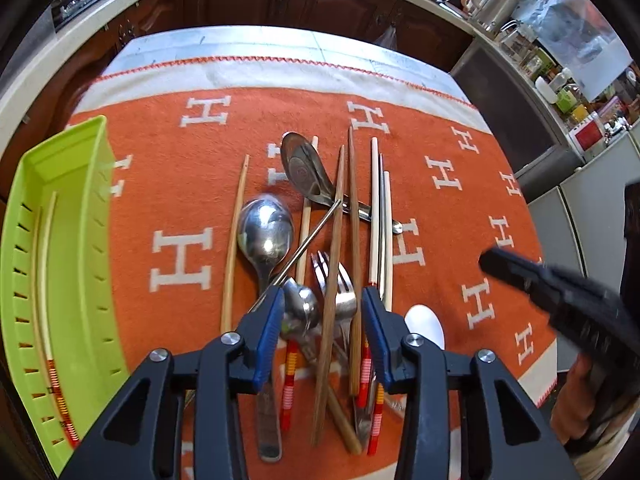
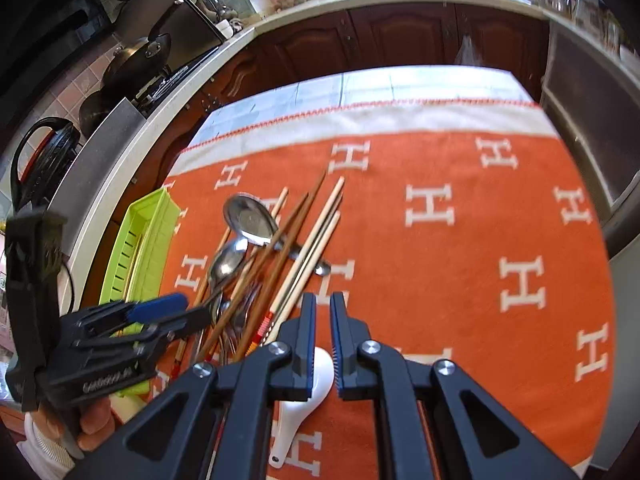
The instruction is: Organize utensils
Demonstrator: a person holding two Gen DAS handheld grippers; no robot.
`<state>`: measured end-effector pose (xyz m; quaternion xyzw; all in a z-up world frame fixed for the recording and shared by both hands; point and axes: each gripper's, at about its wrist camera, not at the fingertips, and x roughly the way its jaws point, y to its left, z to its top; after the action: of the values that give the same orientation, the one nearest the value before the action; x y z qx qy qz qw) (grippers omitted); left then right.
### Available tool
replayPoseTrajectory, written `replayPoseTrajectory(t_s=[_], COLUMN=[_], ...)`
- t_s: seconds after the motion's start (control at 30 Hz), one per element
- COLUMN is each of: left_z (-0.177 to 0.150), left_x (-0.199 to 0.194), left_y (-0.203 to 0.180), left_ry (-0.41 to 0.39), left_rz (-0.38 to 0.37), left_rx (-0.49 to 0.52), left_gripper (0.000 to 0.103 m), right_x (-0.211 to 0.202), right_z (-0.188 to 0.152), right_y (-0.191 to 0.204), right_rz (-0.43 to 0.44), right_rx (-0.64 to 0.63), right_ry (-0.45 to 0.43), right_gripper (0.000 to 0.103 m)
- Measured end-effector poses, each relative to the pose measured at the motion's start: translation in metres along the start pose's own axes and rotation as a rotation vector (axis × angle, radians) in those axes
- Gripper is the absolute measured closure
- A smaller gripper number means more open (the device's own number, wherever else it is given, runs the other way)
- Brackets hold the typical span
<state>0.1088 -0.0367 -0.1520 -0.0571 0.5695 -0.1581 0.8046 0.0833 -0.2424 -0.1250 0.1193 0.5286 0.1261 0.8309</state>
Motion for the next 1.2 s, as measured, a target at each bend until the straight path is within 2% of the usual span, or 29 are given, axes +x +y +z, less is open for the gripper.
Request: replayPoseTrajectory(t_s=[0.1, 0.37, 0.5, 0.53, 0.7, 1.0, 1.2], left_z=[0.007, 0.022, 0.026, 0.026, 0.028, 0.019, 0.01], left_x=[0.012, 0.043, 0.052, 0.053, 0.05, 0.012, -0.026], left_y=[-0.001, -0.005, -0.005, -0.004, 0.005, 0.004, 0.003], left_ry=[0.015, 0.057, 0.041, 0.036, 0.006, -0.037, -0.084], left_rz=[0.005, 0.031, 0.05, 0.048, 0.036, 0.011, 0.003], left_rx=[-0.007, -0.015, -0.012, -0.013, -0.04, -0.01, 0.015], left_gripper=[0.07, 0.086, 0.088, 0.095, 0.099, 0.099, 0.099], right_x=[0.008, 0.019, 0.023, 0.024, 0.032, 0.055, 0.076], right_z=[-0.005, -0.005, -0.004, -0.004, -0.001, 0.012, 0.023], right_y=[-0.003, -0.002, 0.002, 0.002, 0.011, 0.027, 0.028], right_rz=[0.026, 0.067, 0.082, 0.085, 0.116, 0.159, 0.124], right_rx=[0.013, 0.016, 0.005, 0.003, -0.003, 0.018, 0.051], right_ry=[0.02, 0.033, 0.041, 0.043, 0.06, 0.069, 0.088], right_gripper=[0.095, 0.095, 0.095, 0.095, 0.095, 0.091, 0.091])
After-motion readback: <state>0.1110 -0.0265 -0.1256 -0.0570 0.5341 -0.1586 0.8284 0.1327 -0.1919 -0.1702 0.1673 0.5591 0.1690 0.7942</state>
